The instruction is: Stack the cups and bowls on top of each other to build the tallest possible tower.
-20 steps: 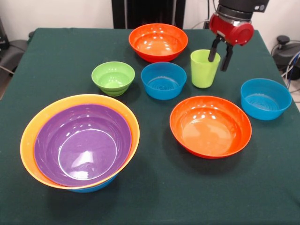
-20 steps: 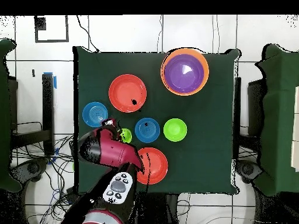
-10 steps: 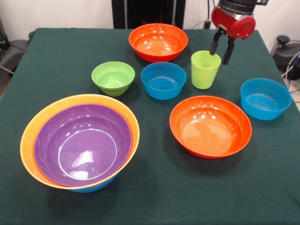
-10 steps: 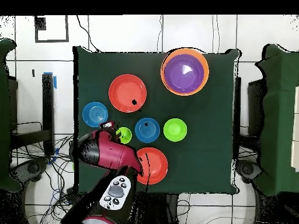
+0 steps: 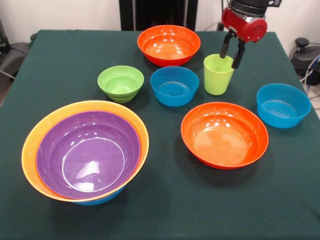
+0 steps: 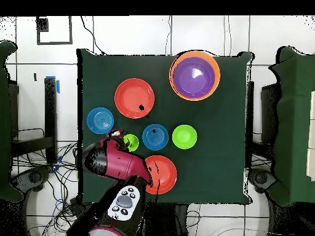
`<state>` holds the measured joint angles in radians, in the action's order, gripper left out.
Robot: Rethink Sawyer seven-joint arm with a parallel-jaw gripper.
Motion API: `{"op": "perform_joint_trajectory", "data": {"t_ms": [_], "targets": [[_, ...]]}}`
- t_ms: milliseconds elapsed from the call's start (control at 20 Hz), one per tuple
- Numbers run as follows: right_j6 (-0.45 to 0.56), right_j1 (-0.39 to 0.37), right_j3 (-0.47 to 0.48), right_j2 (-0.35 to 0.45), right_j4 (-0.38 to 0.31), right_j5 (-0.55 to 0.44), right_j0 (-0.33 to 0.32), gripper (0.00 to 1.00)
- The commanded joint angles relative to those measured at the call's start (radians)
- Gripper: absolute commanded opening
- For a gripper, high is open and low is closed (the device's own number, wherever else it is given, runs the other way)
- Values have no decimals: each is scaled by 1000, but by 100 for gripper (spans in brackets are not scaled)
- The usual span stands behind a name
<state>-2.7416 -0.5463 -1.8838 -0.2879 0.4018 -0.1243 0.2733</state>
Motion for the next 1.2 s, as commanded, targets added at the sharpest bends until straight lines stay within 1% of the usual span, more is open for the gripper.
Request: {"op": "perform_joint_trajectory", "data": {"t_ms": [50, 300, 350, 450, 650, 900, 1200], "targets": [[-122, 32, -27, 72, 20, -50, -11, 100], [-117, 40, -6, 58, 20, -56, -5, 100], [-111, 50, 16, 39, 17, -57, -1, 100], [-76, 65, 71, 18, 4, -91, -18, 100], [-23, 84, 129, -11, -30, -91, -30, 100], [25, 94, 162, 9, -62, -71, -76, 100], [42, 90, 170, 51, -93, -32, -110, 100]]}}
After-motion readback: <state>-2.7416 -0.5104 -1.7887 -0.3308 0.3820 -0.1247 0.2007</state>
